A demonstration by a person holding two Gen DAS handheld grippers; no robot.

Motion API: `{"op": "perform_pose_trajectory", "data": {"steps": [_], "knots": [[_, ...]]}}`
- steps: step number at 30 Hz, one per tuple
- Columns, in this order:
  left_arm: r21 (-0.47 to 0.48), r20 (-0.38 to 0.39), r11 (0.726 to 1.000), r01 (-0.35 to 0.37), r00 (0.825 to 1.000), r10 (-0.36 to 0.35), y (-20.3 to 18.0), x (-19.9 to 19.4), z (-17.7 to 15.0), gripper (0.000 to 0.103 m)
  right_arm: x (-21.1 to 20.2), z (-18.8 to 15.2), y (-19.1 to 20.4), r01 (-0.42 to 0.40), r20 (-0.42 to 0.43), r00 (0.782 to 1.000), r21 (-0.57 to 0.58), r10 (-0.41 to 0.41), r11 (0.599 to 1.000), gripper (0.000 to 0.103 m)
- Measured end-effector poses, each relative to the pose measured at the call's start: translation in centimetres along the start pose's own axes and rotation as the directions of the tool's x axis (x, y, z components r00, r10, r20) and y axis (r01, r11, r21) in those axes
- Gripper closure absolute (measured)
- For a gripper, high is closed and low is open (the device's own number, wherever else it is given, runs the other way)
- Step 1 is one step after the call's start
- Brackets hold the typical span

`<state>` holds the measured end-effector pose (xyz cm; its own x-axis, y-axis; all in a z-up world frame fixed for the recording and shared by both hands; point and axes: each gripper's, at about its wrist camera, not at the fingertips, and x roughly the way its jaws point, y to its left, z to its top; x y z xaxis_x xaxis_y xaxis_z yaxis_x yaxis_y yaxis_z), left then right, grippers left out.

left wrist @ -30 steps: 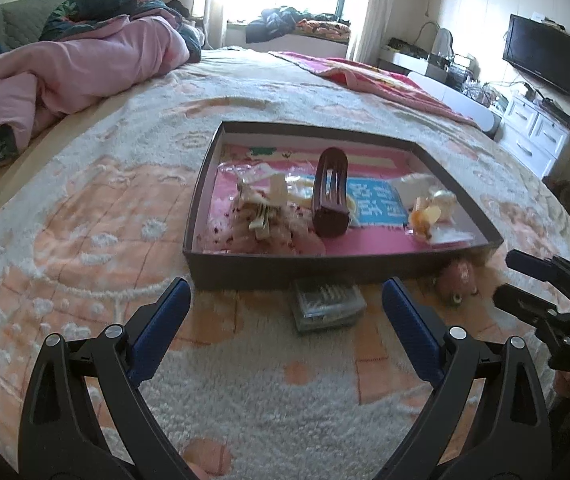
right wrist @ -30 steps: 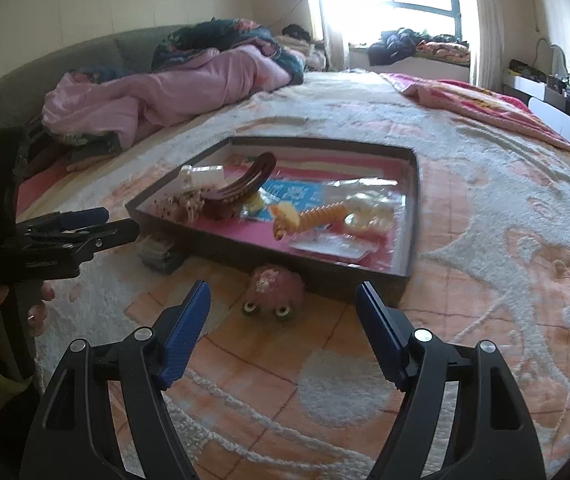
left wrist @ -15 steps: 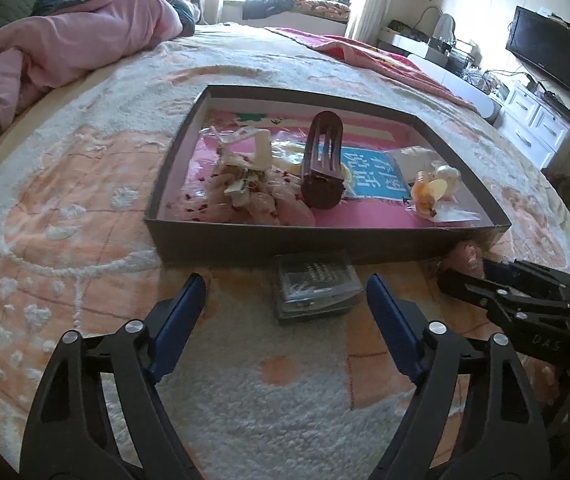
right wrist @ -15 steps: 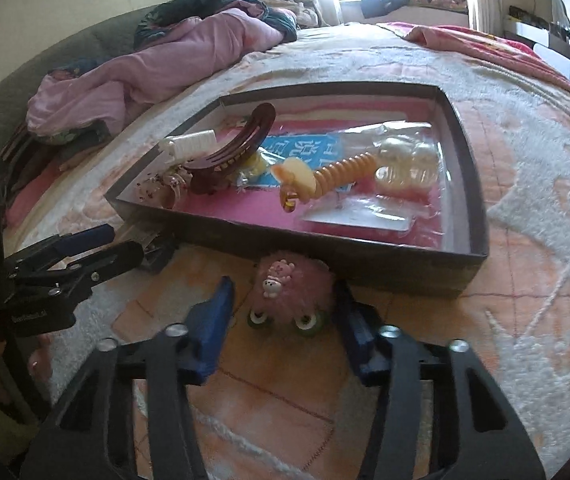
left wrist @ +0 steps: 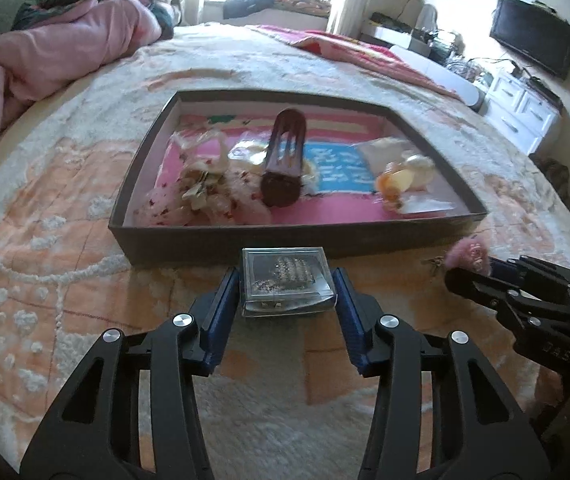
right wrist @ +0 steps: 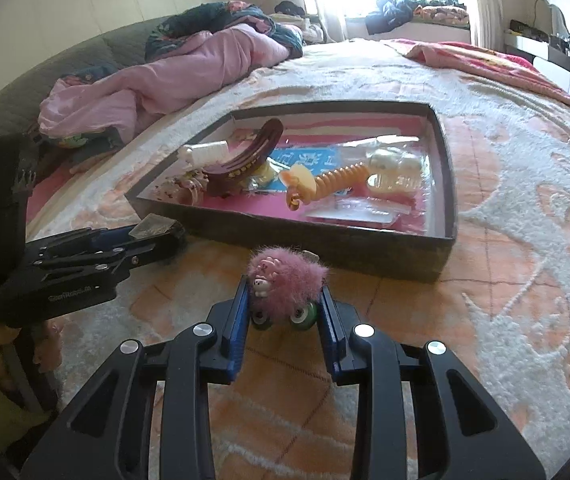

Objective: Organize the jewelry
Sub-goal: 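Grasp the clear box of silver jewelry with left tool while right tool grasps the pink pom-pom, then carry the jewelry box into the tray with left tool while right tool carries the pom-pom there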

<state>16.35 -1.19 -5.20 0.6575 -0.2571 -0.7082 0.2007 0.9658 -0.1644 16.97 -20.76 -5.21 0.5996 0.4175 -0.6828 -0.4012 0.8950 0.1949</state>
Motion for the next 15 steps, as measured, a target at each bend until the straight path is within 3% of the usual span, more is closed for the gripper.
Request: {"op": "perform_pose_trajectory", "data": {"steps": [15], "knots": [[0.027, 0.089, 0.999, 0.038, 0.995, -0.041, -2.2, -1.4, 3.7, 0.065, -3.3, 2.3, -1.4, 0.054, 0.108, 0.993, 0.005, -0.055, 0.999, 0.073]]}}
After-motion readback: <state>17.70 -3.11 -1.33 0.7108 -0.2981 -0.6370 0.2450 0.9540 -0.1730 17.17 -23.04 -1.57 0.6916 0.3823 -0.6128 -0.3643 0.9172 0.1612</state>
